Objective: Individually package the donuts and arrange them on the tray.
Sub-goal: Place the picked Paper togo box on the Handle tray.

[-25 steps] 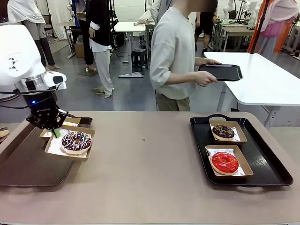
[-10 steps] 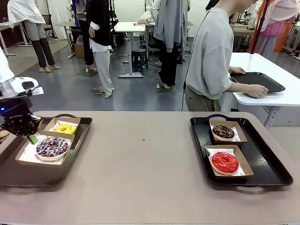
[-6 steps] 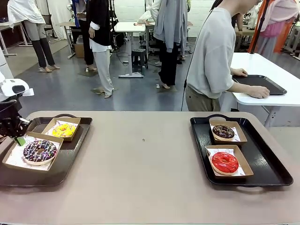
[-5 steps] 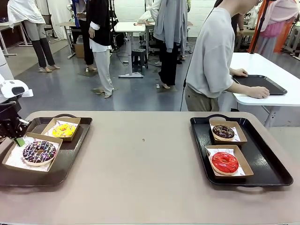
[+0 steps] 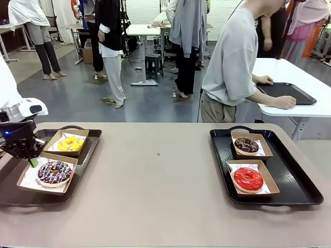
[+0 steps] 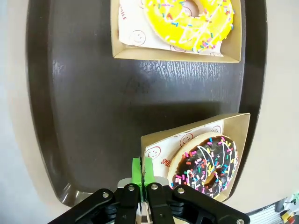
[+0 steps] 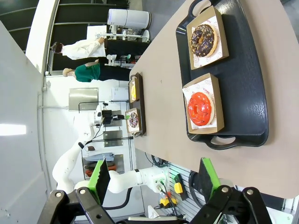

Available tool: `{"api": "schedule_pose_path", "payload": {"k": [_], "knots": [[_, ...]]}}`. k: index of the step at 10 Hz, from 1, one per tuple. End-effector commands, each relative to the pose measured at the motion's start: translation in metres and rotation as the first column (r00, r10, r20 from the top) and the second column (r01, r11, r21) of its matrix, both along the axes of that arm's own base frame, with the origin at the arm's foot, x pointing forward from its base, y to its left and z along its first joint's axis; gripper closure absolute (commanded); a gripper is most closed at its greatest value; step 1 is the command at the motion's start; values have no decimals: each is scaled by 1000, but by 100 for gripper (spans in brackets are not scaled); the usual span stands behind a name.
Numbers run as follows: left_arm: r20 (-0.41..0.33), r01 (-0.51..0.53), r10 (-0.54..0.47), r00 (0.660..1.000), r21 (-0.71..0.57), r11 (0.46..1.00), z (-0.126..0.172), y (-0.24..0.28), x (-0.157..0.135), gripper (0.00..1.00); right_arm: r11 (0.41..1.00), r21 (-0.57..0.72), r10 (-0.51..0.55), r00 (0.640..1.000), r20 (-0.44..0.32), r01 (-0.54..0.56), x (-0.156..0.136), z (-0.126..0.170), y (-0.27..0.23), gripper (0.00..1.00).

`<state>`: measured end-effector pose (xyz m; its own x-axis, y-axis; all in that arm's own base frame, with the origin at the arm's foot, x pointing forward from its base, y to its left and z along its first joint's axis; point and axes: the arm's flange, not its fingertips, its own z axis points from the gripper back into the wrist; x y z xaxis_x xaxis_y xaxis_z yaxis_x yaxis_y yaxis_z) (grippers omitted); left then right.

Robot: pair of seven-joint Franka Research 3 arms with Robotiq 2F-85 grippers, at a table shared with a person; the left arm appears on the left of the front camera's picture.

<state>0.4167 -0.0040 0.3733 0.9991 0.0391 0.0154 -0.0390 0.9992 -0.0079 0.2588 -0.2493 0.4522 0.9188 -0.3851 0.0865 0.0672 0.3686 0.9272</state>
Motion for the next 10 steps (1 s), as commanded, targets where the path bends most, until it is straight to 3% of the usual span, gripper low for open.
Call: {"api": "schedule_pose_path", "payload": {"k": [1, 4, 5, 6, 7, 8, 9, 10], "knots": [[-1, -15, 15, 1000, 29, 999, -2, -9, 16, 99, 1000, 13, 2, 1000, 17, -3, -1, 2, 0, 0], [-11, -25, 25, 1000, 32, 999, -11, -10, 24, 99, 1000, 13, 2, 1000, 17, -3, -1, 2, 0, 0], [-17, -30, 30, 999, 30, 999, -12, -9, 24, 39, 1000, 13, 2, 1000, 17, -3, -1, 2, 0, 0], [-22, -30, 31, 999, 30, 999, -12, -10, 24, 39, 1000, 13, 2, 1000, 17, -3, -1, 2, 0, 0], [-21, -34, 34, 999, 29, 999, -12, -9, 23, 0, 1000, 13, 2, 1000, 17, -3, -1, 2, 0, 0], [-18, -36, 36, 999, 26, 999, -8, -8, 23, 36, 1000, 13, 2, 1000, 17, -3, -1, 2, 0, 0], [-8, -41, 41, 999, 16, 999, -3, -5, 21, 0, 1000, 13, 2, 1000, 17, -3, -1, 2, 0, 0], [-2, -42, 42, 999, 9, 999, 2, -4, 18, 0, 1000, 13, 2, 1000, 17, -3, -1, 2, 0, 0]]}}
